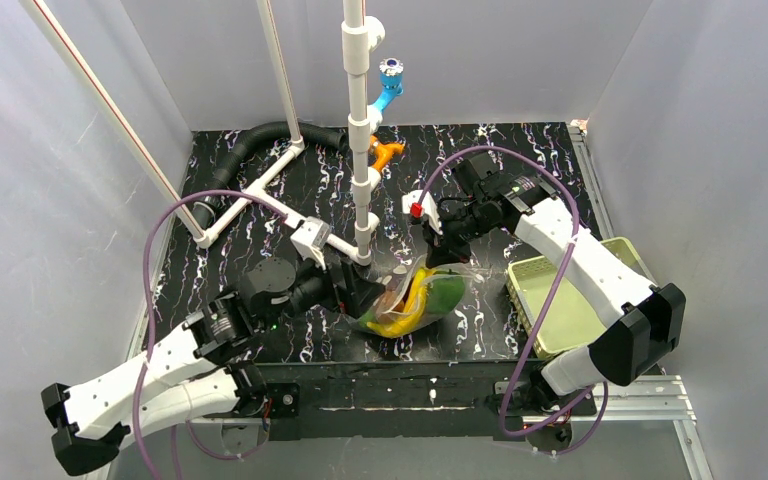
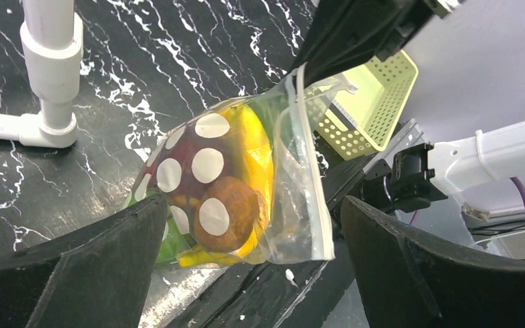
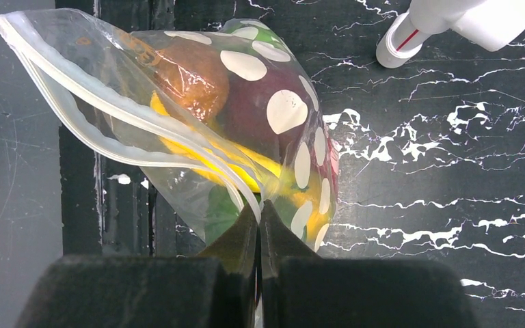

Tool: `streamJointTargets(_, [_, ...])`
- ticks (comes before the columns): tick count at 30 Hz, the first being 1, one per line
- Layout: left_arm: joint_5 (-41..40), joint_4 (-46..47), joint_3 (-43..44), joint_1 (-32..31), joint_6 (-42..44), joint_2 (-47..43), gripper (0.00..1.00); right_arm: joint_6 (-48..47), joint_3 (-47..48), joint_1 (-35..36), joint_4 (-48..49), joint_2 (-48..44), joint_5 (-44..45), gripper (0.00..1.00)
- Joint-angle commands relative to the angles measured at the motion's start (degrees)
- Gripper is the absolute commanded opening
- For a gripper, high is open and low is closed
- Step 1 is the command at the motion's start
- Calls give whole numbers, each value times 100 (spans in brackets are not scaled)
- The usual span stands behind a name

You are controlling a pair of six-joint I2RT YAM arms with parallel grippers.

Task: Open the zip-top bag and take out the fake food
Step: Open the zipper of the food storage bag at the center of the board.

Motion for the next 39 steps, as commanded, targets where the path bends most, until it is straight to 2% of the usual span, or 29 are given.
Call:
streamJointTargets(1, [880, 246, 35, 643, -408, 178, 98, 98, -81, 33, 103, -198, -228, 1])
streamJointTargets(5, [1628, 642, -62, 1159, -662, 325, 98, 117, -127, 49, 127, -216, -262, 1])
streamJointTargets(23, [1704, 483, 291, 1229, -585, 931, 99, 130, -128, 142, 134, -195, -267, 1])
streamJointTargets(26, [1709, 250, 668, 1233, -251, 1341, 100, 144, -53, 206, 91, -155, -275, 1])
streamJointTargets(32, [2385, 318, 1199, 1198, 79, 2402, 99, 189, 44, 226, 52, -121, -335, 1])
streamJointTargets(33, [2501, 311, 1257, 1170, 121, 2533, 94, 192, 62, 226, 55, -110, -349, 1])
streamJointTargets(35, [2548, 286, 1282, 1073, 185, 2630, 89, 208, 73, 226, 49, -106, -377, 1])
streamJointTargets(39, [2508, 228, 1279, 963, 260, 2728, 87, 226, 82, 224, 44, -102, -437, 1])
